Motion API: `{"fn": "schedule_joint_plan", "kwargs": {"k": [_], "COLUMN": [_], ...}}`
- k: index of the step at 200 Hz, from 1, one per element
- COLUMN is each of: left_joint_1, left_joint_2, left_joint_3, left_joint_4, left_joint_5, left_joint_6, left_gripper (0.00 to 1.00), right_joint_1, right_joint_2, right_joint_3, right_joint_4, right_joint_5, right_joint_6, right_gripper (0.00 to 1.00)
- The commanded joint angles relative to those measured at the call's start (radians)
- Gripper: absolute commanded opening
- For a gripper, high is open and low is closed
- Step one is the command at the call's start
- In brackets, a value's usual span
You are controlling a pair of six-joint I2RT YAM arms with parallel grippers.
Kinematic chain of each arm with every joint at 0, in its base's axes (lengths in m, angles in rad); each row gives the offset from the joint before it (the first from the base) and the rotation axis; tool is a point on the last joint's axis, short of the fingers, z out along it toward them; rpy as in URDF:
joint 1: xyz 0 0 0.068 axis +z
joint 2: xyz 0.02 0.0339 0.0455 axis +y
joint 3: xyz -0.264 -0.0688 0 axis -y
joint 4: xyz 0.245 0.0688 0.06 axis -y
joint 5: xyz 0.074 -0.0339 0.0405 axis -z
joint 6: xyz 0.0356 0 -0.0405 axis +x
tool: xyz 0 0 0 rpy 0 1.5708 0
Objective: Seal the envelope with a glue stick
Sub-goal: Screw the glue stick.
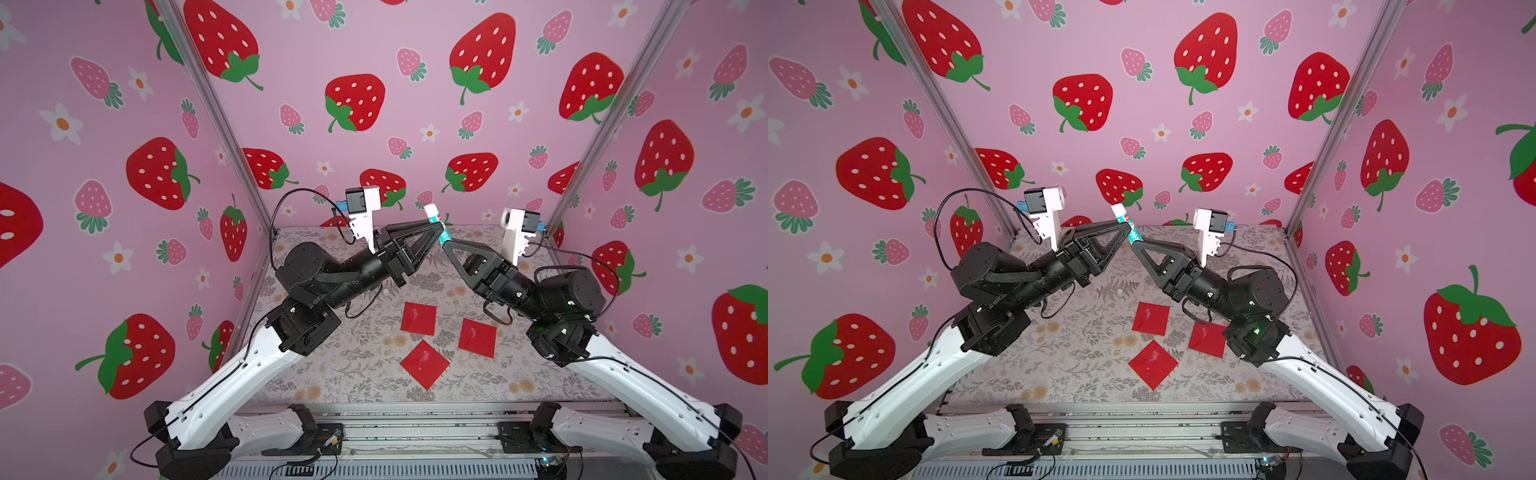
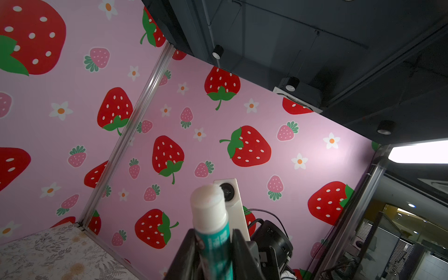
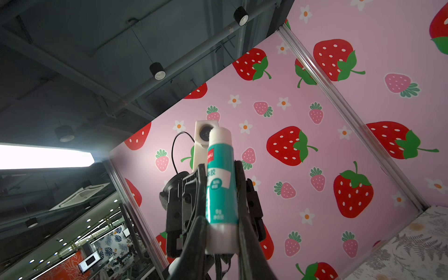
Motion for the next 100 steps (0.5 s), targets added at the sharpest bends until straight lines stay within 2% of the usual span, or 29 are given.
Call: {"fn": "schedule_joint_plan", "kwargs": {"k": [1,61,100], "left_joint_1": [0.003,0.003,0.003], "left_joint_2": [-0.014,0.010,0.025], "left_joint_3": [0.056,0.109,0.125], "left_joint_4": [-0.011,-0.056,-0.060], "left_joint_5": [0.061,0.121,0.137], "left_joint_6": [0.037,0.052,0.043], "left_gripper": [0.22,0.25,0.25], "right_joint_1": [0.006,0.006,0.005], "right_joint_2": [-0.041,-0.040,-0.051], "right_joint_3": [0.060,0.125,0.125], "right_joint_4": [-0.111,-0.191,-0.202], "right_joint_5": [-0.059,-0.141,-0.133], "right_joint_6": [-0.114,-0.158,-0.175], "right_gripper": [0.07,0.05,0.05]}}
